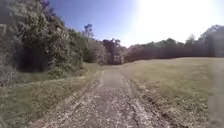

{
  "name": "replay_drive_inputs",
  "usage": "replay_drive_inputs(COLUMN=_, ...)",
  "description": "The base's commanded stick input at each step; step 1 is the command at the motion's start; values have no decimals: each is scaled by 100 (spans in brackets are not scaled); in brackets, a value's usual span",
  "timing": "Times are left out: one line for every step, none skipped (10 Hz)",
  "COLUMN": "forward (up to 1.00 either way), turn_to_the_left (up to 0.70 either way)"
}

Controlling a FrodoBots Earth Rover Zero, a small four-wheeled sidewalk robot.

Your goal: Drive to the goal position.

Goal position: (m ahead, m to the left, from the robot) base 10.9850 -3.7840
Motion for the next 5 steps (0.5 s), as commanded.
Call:
replay_drive_inputs(forward=30, turn_to_the_left=0)
replay_drive_inputs(forward=30, turn_to_the_left=0)
replay_drive_inputs(forward=30, turn_to_the_left=0)
replay_drive_inputs(forward=30, turn_to_the_left=0)
replay_drive_inputs(forward=30, turn_to_the_left=0)
